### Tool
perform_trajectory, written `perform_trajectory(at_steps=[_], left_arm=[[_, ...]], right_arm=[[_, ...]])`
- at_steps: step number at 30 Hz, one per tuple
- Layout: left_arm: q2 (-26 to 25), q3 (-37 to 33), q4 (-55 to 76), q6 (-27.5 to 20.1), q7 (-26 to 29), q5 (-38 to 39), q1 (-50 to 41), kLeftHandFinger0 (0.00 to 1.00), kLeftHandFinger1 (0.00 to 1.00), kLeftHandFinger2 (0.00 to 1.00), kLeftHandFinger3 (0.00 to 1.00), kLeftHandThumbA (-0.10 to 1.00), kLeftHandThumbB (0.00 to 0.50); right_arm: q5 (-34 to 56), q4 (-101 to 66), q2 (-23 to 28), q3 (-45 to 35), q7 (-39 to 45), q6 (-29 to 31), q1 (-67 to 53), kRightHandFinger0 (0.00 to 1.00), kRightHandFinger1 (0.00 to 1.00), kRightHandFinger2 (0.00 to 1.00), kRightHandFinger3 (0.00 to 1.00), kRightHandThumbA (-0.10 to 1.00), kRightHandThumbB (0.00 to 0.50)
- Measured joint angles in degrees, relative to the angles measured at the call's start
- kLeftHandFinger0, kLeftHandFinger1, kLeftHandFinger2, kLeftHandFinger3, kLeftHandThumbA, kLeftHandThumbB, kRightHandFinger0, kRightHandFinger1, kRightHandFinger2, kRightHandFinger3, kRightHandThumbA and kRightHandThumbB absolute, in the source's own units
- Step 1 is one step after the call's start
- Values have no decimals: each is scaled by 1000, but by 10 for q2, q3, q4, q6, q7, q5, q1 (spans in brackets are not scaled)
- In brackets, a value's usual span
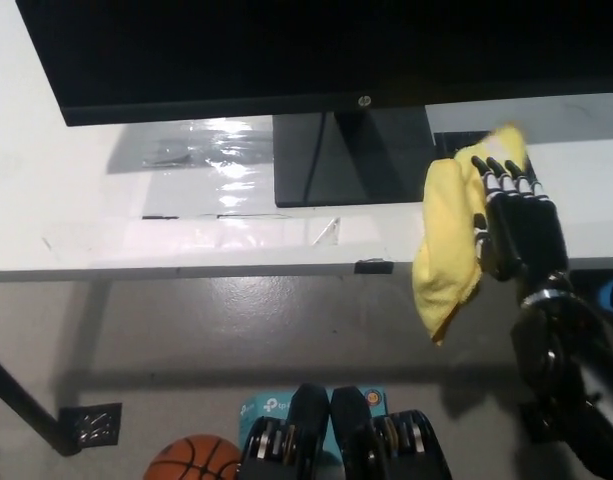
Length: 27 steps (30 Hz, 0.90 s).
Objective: The robot uses its right hand to pick up the cloth kept in the middle of the desk and use it to wipe the monitor in the middle of the desk by swiping its screen twice
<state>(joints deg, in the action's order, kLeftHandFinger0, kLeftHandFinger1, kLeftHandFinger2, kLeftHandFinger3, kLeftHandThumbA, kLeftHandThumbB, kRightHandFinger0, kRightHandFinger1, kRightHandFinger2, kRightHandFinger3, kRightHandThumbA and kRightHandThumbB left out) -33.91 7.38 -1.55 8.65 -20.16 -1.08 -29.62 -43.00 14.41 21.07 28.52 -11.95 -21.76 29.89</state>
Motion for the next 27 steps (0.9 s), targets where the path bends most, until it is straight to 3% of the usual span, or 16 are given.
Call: perform_trajectory(at_steps=[5, 9, 13, 16, 18, 20, 21, 25, 27], left_arm=[[1, 0, 0, 0, 0, 0, 0, 773, 756, 866, 1000, 100, 115], [1, 0, 0, 0, 0, 0, 0, 765, 731, 820, 1000, 77, 119], [3, 0, 0, 0, 0, 0, 0, 782, 759, 858, 1000, 100, 119], [4, 0, 0, 0, 0, 0, 0, 762, 739, 834, 1000, 107, 114], [4, 0, -1, 0, 0, 0, 0, 772, 740, 838, 1000, 69, 105], [4, 0, -2, 0, 0, 0, 0, 773, 741, 840, 1000, 63, 102], [4, 0, -1, 1, 0, 0, -1, 770, 742, 848, 1000, 79, 100], [4, 0, -2, 0, 0, -1, -5, 780, 762, 873, 1000, 106, 103], [4, 0, -4, -1, 0, -2, -2, 782, 762, 873, 1000, 110, 104]], right_arm=[[-7, -107, 39, -11, 44, -10, -44, 686, 1000, 1000, 1000, 273, 133], [-11, -205, 73, -37, 83, -16, -92, 535, 999, 1000, 1000, 237, 117], [-11, -291, 95, -75, 114, -20, -141, 421, 902, 1000, 1000, 280, 107], [-12, -360, 105, -107, 138, -25, -181, 414, 881, 1000, 1000, 304, 99], [-14, -396, 105, -125, 150, -27, -210, 411, 807, 1000, 995, 316, 102], [-16, -441, 103, -143, 161, -29, -248, 480, 829, 1000, 979, 295, 112], [-17, -468, 96, -153, 163, -31, -284, 454, 769, 929, 935, 247, 141], [3, -440, 32, -169, 152, -15, -353, 322, 510, 748, 874, 90, 138], [22, -394, -10, -179, 141, -3, -368, 345, 512, 715, 853, 66, 140]])
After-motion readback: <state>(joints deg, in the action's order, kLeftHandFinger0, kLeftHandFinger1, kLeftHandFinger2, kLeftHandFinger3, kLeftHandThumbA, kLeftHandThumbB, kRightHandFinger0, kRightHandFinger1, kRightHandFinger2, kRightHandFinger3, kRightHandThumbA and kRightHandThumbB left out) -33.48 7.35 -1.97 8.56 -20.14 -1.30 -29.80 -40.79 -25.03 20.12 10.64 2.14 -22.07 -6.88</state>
